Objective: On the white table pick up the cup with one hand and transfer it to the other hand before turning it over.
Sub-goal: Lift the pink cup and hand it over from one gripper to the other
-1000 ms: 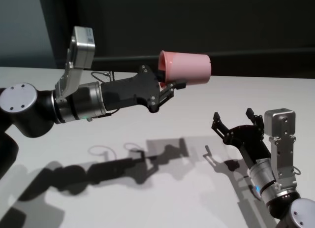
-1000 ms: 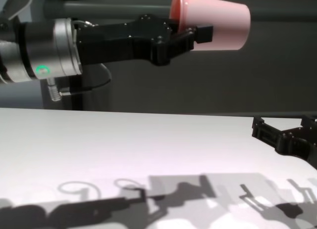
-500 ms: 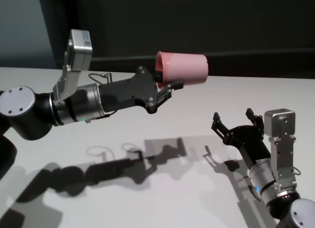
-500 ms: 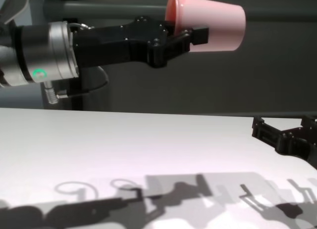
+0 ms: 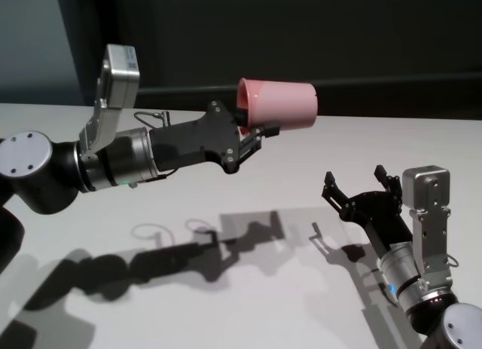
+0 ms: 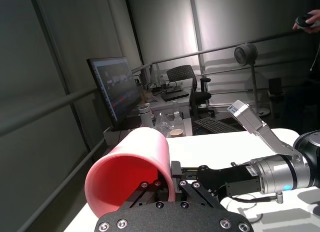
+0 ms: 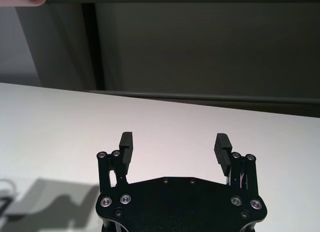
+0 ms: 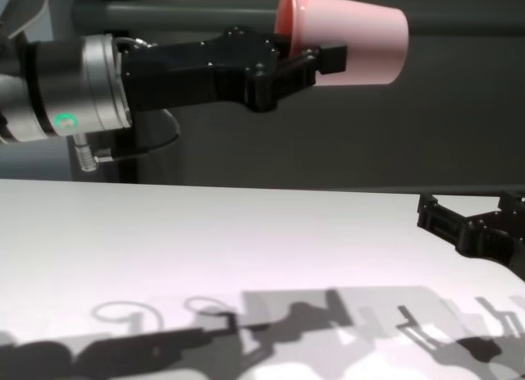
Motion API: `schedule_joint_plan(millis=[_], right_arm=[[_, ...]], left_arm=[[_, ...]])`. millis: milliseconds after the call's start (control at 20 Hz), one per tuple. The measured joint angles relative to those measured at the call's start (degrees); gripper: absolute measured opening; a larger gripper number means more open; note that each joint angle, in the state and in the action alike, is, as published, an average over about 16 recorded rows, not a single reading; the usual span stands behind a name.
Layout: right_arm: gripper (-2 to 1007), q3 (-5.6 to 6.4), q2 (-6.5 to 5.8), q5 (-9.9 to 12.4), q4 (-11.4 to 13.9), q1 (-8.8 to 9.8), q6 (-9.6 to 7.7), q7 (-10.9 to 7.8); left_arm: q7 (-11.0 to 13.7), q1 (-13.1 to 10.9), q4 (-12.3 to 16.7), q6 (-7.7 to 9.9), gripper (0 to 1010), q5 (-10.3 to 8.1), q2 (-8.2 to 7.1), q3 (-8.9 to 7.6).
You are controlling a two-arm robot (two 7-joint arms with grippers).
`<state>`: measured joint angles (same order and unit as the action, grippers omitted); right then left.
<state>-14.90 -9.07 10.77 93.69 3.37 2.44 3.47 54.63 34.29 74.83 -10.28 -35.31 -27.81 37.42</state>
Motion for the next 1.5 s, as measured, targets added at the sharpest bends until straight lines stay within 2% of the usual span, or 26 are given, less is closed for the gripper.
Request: schedule_joint_plan(millis=[550, 900, 1200, 1500], right_arm=[[1002, 0.17, 0.45, 0.01, -0.31, -0.32, -0.08, -0.51], [1002, 1.18, 1.52, 0.73, -0.87, -0.72, -0.35, -2.09], [1002, 3.66, 2.88, 3.86, -0.66, -0.5, -1.08, -4.45], [1002, 7.44, 4.44, 10.3, 0.47, 0.23, -2.88, -7.21]], left_arm=[[0.15, 0.11, -0.05, 0.16, 46, 0.01, 0.05, 0.02], [0.2, 0.13, -0.08, 0.22, 46, 0.01, 0.07, 0.04], [0.22, 0.16, -0.09, 0.26, 46, 0.01, 0.08, 0.05], [0.23, 0.17, -0.1, 0.28, 46, 0.0, 0.08, 0.05]])
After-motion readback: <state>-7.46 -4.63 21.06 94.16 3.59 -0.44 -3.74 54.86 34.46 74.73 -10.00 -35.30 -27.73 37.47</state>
